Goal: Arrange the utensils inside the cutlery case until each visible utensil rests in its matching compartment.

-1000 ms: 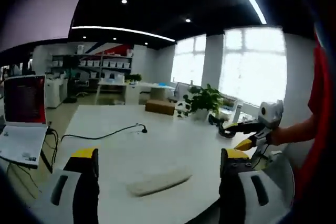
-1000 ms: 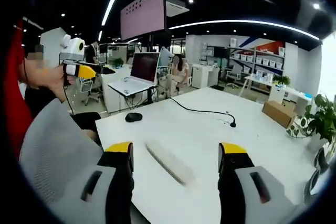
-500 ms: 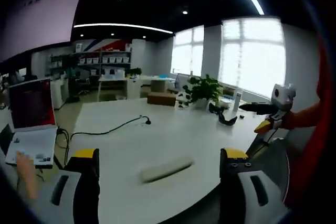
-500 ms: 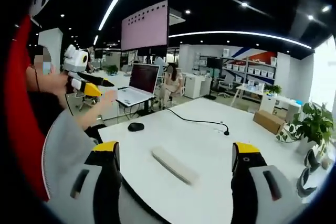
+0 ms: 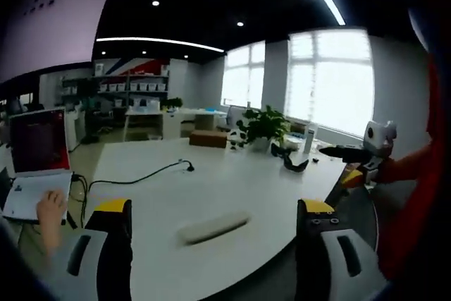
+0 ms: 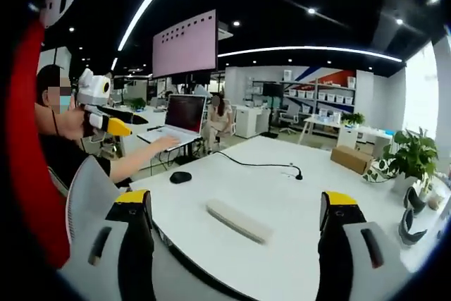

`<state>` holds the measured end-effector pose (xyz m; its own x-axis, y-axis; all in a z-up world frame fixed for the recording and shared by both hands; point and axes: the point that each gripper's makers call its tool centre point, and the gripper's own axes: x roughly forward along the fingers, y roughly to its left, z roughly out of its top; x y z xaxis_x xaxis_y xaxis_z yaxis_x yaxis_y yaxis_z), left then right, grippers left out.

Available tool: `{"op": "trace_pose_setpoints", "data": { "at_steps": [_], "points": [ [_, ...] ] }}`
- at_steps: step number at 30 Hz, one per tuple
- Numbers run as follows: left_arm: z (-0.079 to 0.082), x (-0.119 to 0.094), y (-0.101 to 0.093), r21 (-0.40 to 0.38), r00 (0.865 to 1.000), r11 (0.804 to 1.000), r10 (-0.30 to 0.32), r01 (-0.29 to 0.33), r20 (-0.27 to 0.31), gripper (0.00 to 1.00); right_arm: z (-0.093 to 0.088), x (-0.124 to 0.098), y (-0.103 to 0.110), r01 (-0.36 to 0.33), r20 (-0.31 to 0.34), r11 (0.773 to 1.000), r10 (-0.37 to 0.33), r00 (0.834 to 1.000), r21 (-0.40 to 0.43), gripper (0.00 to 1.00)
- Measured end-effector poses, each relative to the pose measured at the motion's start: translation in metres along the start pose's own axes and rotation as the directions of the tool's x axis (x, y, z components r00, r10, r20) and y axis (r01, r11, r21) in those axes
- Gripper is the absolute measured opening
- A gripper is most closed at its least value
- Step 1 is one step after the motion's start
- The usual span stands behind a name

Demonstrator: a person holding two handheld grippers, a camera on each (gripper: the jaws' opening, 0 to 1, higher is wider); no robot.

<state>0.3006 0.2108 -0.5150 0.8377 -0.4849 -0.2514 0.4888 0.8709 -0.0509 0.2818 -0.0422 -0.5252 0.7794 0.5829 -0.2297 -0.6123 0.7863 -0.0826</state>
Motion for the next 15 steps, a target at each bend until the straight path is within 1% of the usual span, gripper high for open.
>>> {"op": "trace_pose_setpoints", "data": {
  "at_steps": [1, 2, 3, 5, 7, 9, 10, 11, 13, 14, 15],
  "points": [
    [-0.001, 0.000, 0.000, -0.005, 1.000, 1.000, 0.001, -0.001, -0.002, 0.99, -0.001, -0.001, 0.001, -0.003, -0.011, 1.000, 0.003, 1.000, -0.004, 0.99],
    [-0.002, 0.000, -0.003, -0.031, 1.000, 1.000, -0.006, 0.005, -0.007, 0.99, 0.000, -0.004, 0.003, -0.003, -0.015, 1.000, 0.003, 1.000, -0.016, 0.99],
    [-0.001, -0.001, -0.006, -0.051, 1.000, 0.999, -0.014, 0.014, -0.002, 0.99, 0.002, -0.006, 0.002, 0.004, -0.004, 1.000, -0.004, 1.000, -0.030, 0.99],
    [-0.001, -0.003, -0.008, -0.050, 1.000, 0.999, -0.013, 0.013, 0.001, 0.98, 0.001, -0.006, 0.000, 0.010, -0.012, 1.000, -0.010, 1.000, -0.026, 0.99],
    [-0.003, -0.006, -0.008, -0.033, 1.000, 0.999, -0.001, 0.001, -0.008, 0.98, -0.003, -0.004, -0.003, 0.015, -0.012, 1.000, -0.015, 1.000, -0.019, 0.99],
    [-0.006, -0.008, -0.009, -0.024, 1.000, 1.000, 0.000, 0.000, -0.014, 0.97, -0.009, -0.001, -0.004, 0.022, -0.045, 1.000, -0.022, 0.999, -0.006, 0.98],
    [-0.007, -0.009, -0.010, -0.022, 1.000, 1.000, -0.004, 0.003, -0.016, 0.97, -0.008, -0.001, -0.003, 0.023, -0.043, 1.000, -0.024, 0.999, -0.014, 0.98],
    [-0.008, -0.009, -0.010, -0.023, 1.000, 1.000, -0.005, 0.005, -0.016, 0.97, -0.006, -0.001, -0.003, 0.025, -0.044, 0.998, -0.027, 0.999, -0.058, 0.97],
    [-0.011, -0.007, -0.010, -0.039, 1.000, 0.999, -0.015, 0.014, -0.014, 0.96, -0.011, -0.007, -0.008, 0.061, -0.079, 0.991, -0.071, 0.994, -0.123, 0.95],
    [-0.012, -0.005, -0.010, -0.047, 1.000, 0.999, -0.021, 0.021, -0.012, 0.96, -0.012, -0.009, -0.011, 0.079, -0.081, 0.990, -0.089, 0.993, -0.118, 0.95],
    [-0.012, -0.003, -0.011, -0.047, 1.000, 0.999, -0.023, 0.023, -0.011, 0.96, -0.013, -0.011, -0.012, 0.088, -0.079, 0.993, -0.094, 0.992, -0.083, 0.94]
  ]
}}
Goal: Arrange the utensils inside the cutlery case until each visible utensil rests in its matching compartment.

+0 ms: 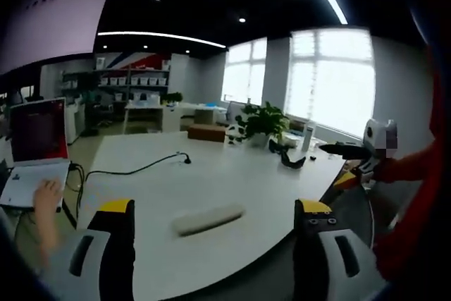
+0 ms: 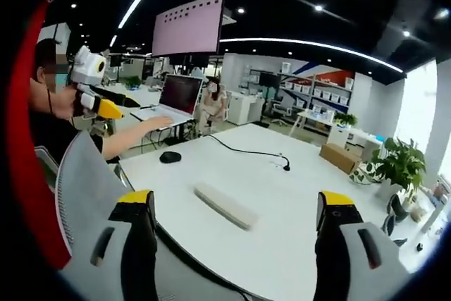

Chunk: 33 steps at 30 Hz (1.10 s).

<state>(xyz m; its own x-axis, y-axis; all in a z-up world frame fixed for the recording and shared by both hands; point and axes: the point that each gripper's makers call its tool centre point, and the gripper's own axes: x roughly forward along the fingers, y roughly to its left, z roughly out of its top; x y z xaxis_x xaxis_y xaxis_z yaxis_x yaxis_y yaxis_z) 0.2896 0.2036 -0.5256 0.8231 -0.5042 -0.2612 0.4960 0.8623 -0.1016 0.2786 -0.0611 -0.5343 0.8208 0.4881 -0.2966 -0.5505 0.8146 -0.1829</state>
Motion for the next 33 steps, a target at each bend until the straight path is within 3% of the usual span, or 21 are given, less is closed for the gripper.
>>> {"op": "trace_pose_setpoints", "data": {
  "at_steps": [3, 11, 21, 33],
  "points": [
    [-0.004, 0.008, -0.004, -0.002, 1.000, 1.000, -0.018, 0.018, -0.004, 0.96, -0.006, -0.004, -0.005, 0.015, -0.031, 1.000, -0.015, 0.999, -0.021, 0.99],
    [0.002, 0.011, -0.013, 0.028, 0.999, 0.999, -0.040, 0.040, 0.027, 0.95, -0.003, -0.005, -0.012, 0.038, -0.046, 0.997, -0.041, 0.998, -0.071, 0.91],
    [-0.011, 0.002, 0.002, 0.036, 1.000, 0.999, -0.008, 0.008, 0.006, 0.93, -0.004, 0.007, -0.002, 0.029, -0.034, 0.994, -0.033, 0.999, -0.110, 0.87],
    [-0.016, -0.010, 0.008, 0.015, 1.000, 1.000, 0.003, -0.003, 0.001, 0.93, -0.009, 0.008, -0.003, 0.041, -0.025, 0.996, -0.043, 0.999, -0.073, 0.83]
  ]
}}
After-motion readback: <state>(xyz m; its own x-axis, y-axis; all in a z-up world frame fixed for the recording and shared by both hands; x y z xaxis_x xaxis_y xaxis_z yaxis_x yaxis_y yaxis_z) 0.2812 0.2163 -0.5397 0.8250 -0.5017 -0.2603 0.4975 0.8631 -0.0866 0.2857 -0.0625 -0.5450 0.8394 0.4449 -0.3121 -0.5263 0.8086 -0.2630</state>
